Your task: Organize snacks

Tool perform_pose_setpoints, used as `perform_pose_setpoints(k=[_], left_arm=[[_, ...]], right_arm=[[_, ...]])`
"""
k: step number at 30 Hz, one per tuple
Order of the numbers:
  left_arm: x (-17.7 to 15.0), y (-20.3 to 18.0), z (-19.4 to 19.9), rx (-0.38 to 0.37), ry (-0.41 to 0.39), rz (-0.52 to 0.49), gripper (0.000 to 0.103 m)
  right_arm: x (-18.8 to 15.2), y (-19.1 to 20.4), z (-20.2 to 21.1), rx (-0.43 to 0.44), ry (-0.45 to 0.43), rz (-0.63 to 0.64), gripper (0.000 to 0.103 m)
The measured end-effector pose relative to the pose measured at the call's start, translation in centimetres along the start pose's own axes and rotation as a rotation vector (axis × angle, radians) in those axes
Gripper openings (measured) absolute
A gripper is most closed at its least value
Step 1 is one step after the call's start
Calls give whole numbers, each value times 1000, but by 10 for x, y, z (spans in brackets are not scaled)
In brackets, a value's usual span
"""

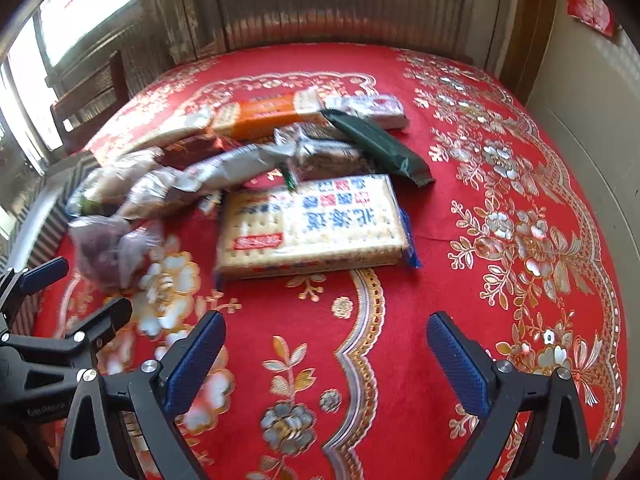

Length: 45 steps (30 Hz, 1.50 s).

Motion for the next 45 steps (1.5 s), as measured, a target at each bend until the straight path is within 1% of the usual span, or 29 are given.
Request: perform_pose_setpoints(k=[3,7,10,13,17,20,22,25,27,30,33,35,38,41,45], left_arm=[[5,8,13,-31,9,24,102],[15,22,17,-62,33,77,102],[22,38,13,-54,46,128,102],[20,52,9,-53,66,157,102],[12,70,3,-40,96,175,102],[6,80,-5,-23,126,173,102],[6,80,-5,-9,116,149,102],[8,86,-3,4,107,148,102],[9,89,-3,-4,115,162,102],[14,81,2,-43,110,177,102],[19,55,13,-122,83,117,102],[19,37,16,-164,79,63,102],[14,10,14,-208,92,-22,102],[11,-10,5,-212,101,-94,102],[10,-20,-10,-196,116,-138,100]], right_arm=[[7,5,9,13,-5,11,100],[17,14,19,15,-17,40,100],[22,17,24,16,-25,52,100],[25,19,28,9,-29,71,100],[28,19,32,-1,-32,83,100],[30,19,33,10,-36,68,100],[31,19,33,18,-34,53,100],[31,19,31,27,-26,45,100],[30,20,31,23,-20,45,100],[30,19,31,30,-20,40,100],[28,15,31,38,-18,26,100],[26,14,30,47,-11,14,100],[23,11,29,53,-4,3,100],[21,9,29,59,-2,5,100],[18,6,28,69,8,2,100]])
Point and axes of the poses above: each gripper's, at about its wrist camera, not at the fingertips, and z roughly against the way its jaws point, y to its left, x to its top, the point moved 9 cm from there along -z, roughly the way its jaws point, and after that the axes turned 10 degrees about z, right-handed, at the moved point
